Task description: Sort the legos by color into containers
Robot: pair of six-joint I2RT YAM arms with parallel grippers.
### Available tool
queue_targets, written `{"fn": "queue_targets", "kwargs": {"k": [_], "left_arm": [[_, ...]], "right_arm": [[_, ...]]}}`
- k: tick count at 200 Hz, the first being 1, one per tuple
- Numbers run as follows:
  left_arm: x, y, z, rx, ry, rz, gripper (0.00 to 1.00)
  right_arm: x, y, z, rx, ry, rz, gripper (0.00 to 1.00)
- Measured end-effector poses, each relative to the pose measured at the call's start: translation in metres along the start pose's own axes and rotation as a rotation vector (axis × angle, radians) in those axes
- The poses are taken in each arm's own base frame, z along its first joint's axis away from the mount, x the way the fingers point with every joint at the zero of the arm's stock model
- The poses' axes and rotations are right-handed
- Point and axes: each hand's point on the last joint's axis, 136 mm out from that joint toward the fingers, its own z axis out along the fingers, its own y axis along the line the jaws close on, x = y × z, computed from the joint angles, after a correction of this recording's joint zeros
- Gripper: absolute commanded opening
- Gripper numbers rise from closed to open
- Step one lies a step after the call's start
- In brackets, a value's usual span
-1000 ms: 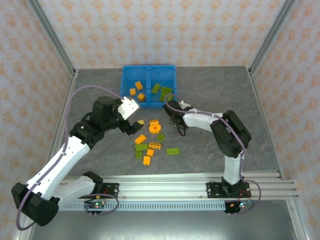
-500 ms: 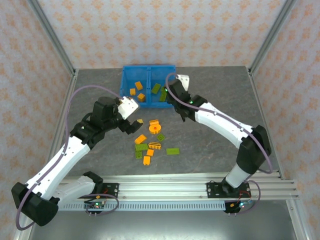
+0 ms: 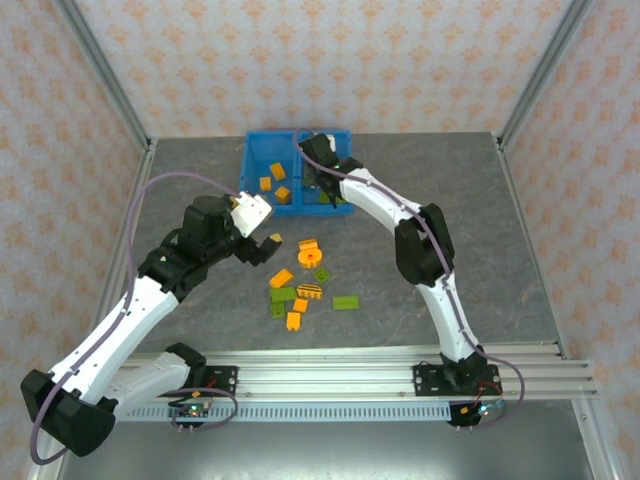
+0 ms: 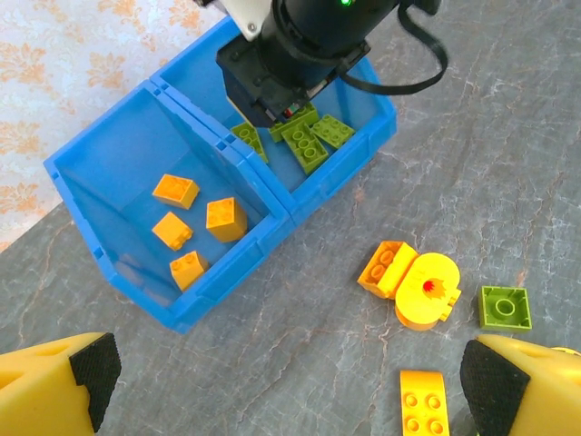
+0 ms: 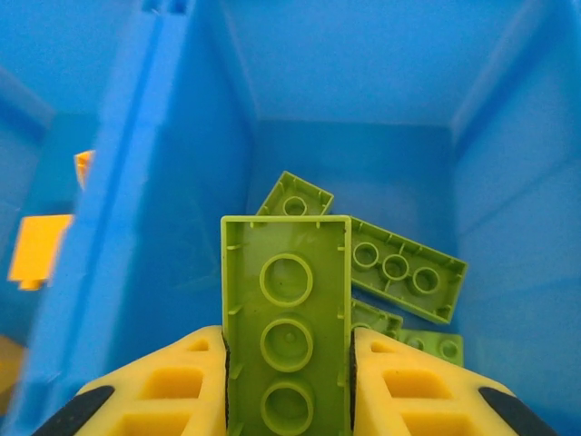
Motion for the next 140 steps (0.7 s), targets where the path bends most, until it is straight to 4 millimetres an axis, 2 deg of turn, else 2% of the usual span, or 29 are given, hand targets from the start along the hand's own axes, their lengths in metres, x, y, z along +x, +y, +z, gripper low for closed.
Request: {"fn": "queue_targets", "kwargs": {"k": [17,36,86,114,140], "left_arm": [[0.000,0.001,0.000,-0.003,-0.001,-0.003,1.00],[0.000,0.001,0.000,-0.003,0.000,-0.008,1.00],[0.000,0.003,0.000,-0.015,0.003,-0.015,1.00],[0.001,0.004,0.000,-0.022,0.005,-0.015,1.00],[0.000,0.005,0.000,-0.026,0.000,-0.015,1.00]], "right_arm": [[0.004,-0.004,0.013,0.001,0.028,0.038,0.33],[0.004,-0.004,0.017,-0.007,0.043,0.074,0.40],[0.005,0.004,0.014,-0.038,0.065,0.115,0.47],[0.008,0.002,0.014,-0.033,0.078,0.116,0.46],[0.016,-0.006,-0.002,-0.026,0.091,0.113,0.46]]}}
